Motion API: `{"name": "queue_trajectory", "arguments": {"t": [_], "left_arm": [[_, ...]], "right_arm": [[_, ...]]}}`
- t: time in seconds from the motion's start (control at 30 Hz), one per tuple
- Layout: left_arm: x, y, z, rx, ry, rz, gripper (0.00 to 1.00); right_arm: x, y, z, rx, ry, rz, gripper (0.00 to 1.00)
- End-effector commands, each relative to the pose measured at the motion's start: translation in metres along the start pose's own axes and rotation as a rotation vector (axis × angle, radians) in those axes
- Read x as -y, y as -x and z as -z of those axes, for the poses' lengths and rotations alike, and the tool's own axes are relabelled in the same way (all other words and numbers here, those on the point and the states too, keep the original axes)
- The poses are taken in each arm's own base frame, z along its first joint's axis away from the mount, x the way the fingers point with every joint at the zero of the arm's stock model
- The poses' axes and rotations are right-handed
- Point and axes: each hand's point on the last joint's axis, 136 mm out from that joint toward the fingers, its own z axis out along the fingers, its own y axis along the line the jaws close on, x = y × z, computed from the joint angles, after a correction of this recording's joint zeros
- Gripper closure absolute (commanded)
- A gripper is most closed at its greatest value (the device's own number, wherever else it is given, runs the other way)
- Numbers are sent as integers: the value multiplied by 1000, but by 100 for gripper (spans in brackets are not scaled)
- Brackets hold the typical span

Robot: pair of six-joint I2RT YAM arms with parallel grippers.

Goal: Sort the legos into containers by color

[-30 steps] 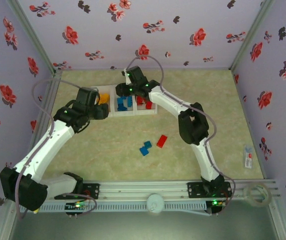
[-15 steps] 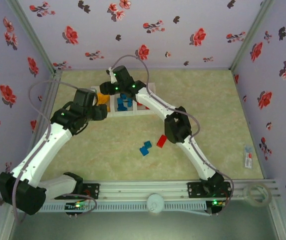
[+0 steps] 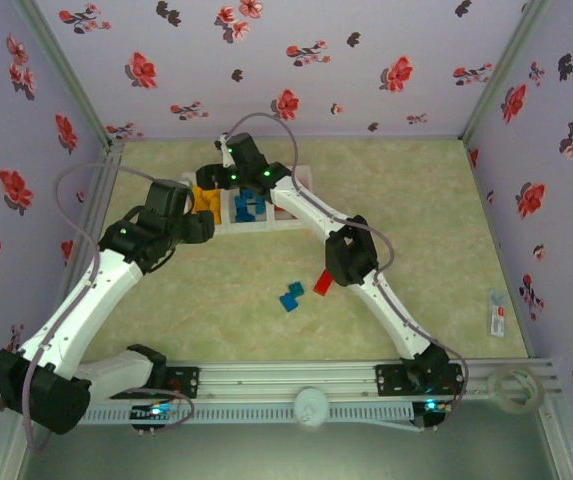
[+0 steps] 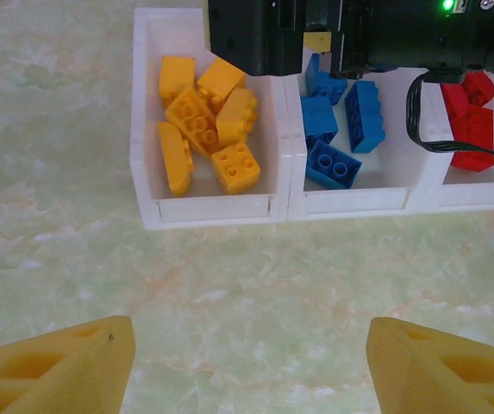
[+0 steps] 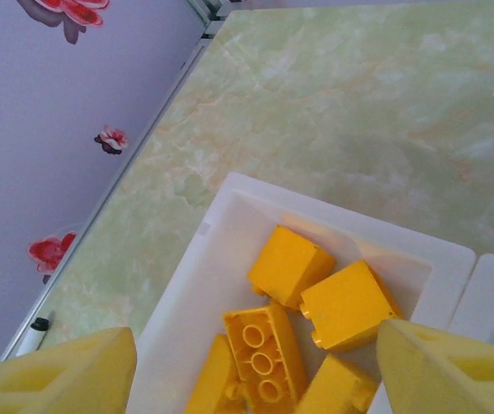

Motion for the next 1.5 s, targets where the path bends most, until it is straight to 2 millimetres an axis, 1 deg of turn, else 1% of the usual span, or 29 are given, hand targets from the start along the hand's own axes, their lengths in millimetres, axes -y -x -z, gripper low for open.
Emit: {"name": "queue_trajectory", "arguments": {"t": [0.0,0.07,0.17,0.27,0.33,0.43,0.57,0.67,0.77,1.0,1.13,1.27,1.37,1.47], "left_arm": [[-2,-7,1,-8,-5,9,28],[0,-7,0,-4,-20,8,28],[4,-10,-2,-7,-39,8,27],[13,-17,-6,-27,-74,18,27],[19,-27,-11,-57,-87,31,27],[34,-50,-20,-126,-106,13,28],[63,-82,-31,-220,-141,-72,28],[86,-99,-36,-277,-183,-122,29],[113,-110,-39,-302,-232,-178,29],[187,-130,-50,-354,-348,-285,29],[222,-142,-60,-400,-375,-344,30],[258,-159,-68,-455,-423,-397,31],[275,-172,-74,-494,-437,-431,32],[288,-183,-79,-526,-457,-455,33]], "right_arm": [[-6,20,33,15,-22,40,27],[-6,25,49,23,-48,59,27],[-1,29,77,33,-97,75,28],[12,26,109,33,-172,84,28],[23,21,129,28,-223,77,28],[45,11,162,31,-282,35,29],[76,-5,203,54,-349,-46,28],[99,-21,229,65,-406,-108,28],[117,-35,251,80,-456,-157,28],[161,-57,298,98,-564,-265,29],[180,-66,325,120,-617,-312,29],[198,-74,353,136,-676,-354,29],[208,-81,370,149,-709,-382,29],[213,-86,384,163,-728,-397,29]]}}
